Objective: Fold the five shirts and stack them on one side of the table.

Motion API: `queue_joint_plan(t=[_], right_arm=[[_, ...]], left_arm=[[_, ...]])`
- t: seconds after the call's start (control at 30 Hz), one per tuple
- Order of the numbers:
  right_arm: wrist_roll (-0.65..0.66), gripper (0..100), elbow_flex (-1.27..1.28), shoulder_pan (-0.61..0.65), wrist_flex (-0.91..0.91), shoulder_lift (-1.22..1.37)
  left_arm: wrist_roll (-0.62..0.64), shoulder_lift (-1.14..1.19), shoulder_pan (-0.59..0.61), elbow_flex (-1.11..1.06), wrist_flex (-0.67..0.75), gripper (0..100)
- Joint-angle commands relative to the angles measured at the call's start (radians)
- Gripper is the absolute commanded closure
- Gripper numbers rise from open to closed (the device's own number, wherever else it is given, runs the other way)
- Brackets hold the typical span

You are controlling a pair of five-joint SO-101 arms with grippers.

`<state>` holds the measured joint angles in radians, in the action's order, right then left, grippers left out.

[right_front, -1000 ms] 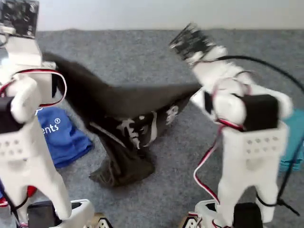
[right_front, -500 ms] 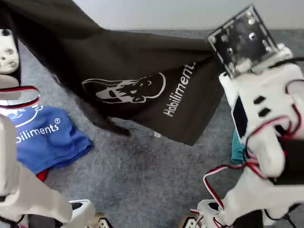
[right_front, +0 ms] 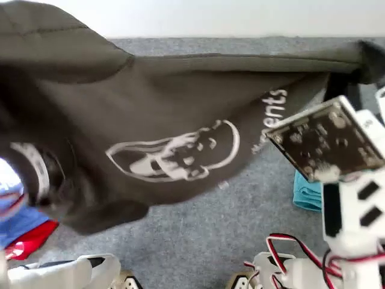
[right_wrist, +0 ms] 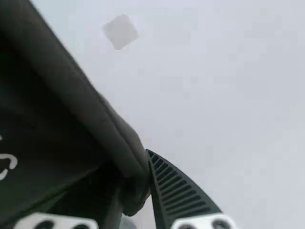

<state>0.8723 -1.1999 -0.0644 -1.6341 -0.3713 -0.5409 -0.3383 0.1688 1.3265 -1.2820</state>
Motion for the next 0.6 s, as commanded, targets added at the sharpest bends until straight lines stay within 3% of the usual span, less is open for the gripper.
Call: queue_joint_plan(t=[0.0, 0.17, 0.3, 0.57], right_arm=[[0.020, 98.8, -0.075, -0.041, -0.015, -0.010], [0.068, 98.8, -0.146, -0.042, -0.156, -0.010], [0.071, 98.8, -0.167, -0.045, -0.159, -0.024], [0.094, 98.8, 0.026, -0.079, -0.160, -0.203]], left_arm=[[-0.017, 0.003, 0.002, 0.045, 0.009, 99], [-0.078, 0.003, -0.005, 0.068, -0.117, 99], [-0.087, 0.003, -0.005, 0.068, -0.176, 99], [-0.087, -0.046, -0.002, 0.064, -0.192, 99]])
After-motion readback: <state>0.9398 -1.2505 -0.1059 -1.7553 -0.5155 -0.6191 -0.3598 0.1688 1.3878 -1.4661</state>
